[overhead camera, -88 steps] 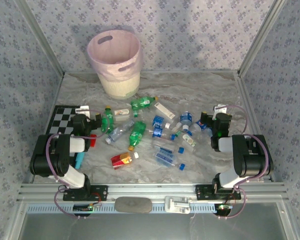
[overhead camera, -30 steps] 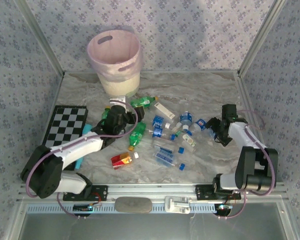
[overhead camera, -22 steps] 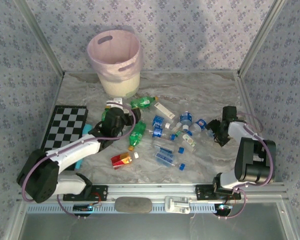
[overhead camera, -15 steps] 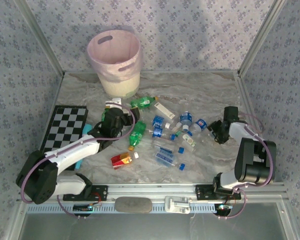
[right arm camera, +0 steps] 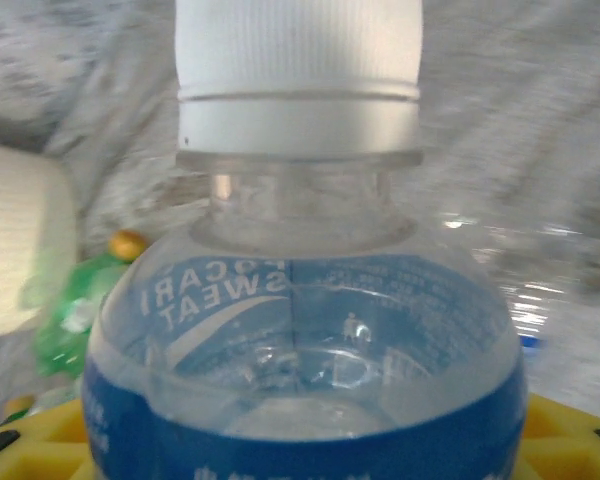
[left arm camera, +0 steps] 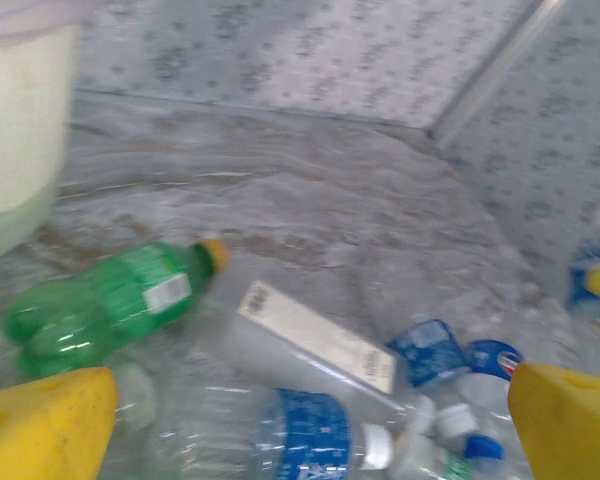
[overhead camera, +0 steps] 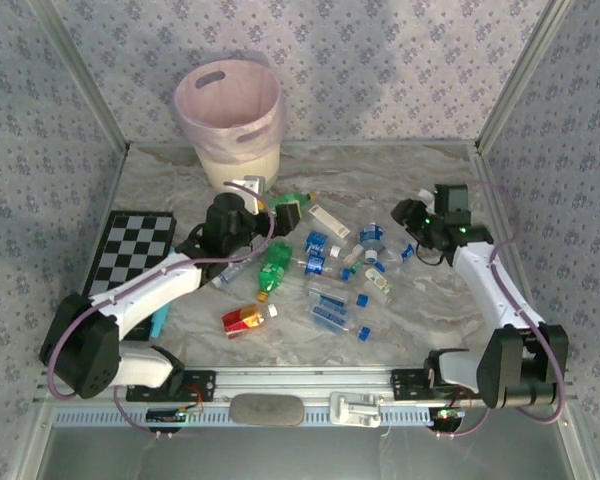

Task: Put the plastic bottles in the bin

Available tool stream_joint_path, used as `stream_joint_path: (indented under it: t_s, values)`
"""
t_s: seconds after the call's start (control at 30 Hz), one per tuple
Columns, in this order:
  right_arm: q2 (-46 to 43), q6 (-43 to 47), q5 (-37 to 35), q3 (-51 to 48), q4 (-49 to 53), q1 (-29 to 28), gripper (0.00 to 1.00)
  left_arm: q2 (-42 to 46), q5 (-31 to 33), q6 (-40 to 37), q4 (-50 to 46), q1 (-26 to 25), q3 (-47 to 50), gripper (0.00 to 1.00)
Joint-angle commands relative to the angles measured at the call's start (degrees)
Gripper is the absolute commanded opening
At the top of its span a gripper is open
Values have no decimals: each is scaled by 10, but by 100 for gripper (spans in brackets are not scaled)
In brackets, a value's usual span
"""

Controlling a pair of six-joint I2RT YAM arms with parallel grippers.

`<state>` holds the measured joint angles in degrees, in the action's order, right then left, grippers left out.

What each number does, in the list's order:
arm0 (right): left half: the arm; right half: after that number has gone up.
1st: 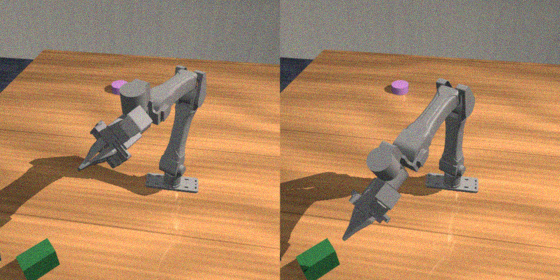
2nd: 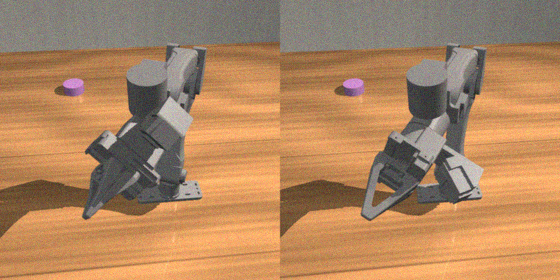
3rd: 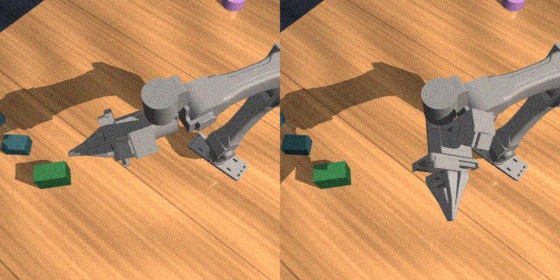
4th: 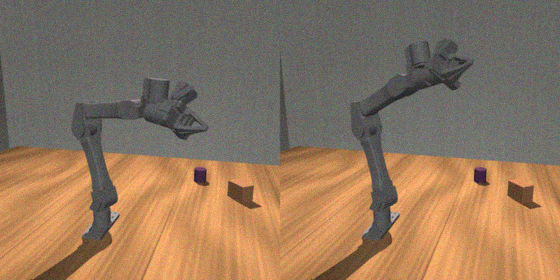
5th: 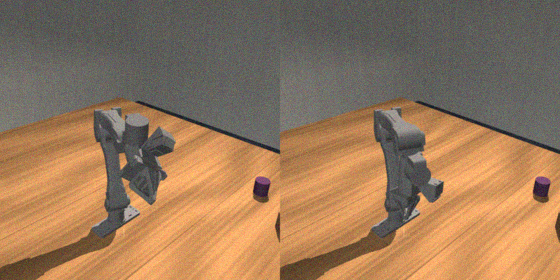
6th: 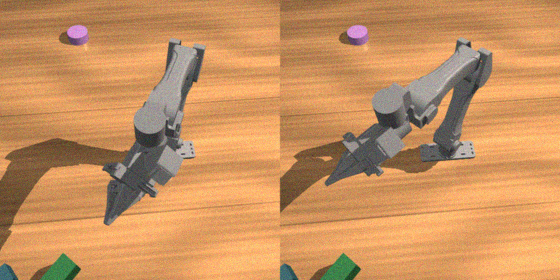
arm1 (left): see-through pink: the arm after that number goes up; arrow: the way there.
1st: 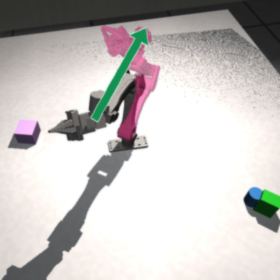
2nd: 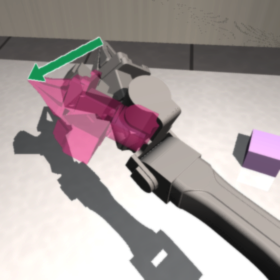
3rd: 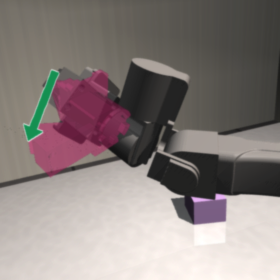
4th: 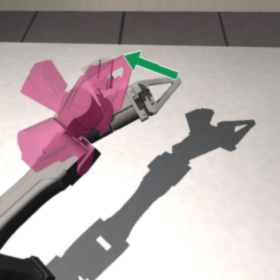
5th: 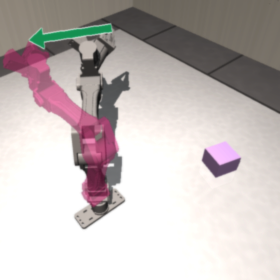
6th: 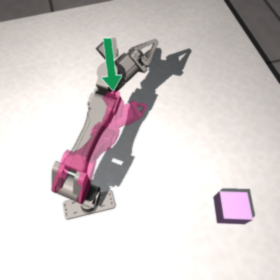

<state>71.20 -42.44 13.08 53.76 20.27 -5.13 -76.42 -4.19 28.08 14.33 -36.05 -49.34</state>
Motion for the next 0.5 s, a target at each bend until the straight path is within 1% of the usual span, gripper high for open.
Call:
stream_joint_path:
  t_s: [0.0,0.13,0.23,0.3,0.47]
  values:
    - [37,4,20,56,-22,-44,53,-17,-133,-14,28,1,-39,100]
    - [80,11,37,115,-25,-96,52,-39,-217,-12,29,-3,-60,100]
    - [108,9,60,141,-30,-128,52,-58,-259,-10,24,-12,-73,100]
    - [121,6,69,167,-33,-144,52,-73,-276,-11,20,-20,-82,100]
    - [135,2,79,182,-37,-167,52,-104,-295,-9,17,-34,-106,100]
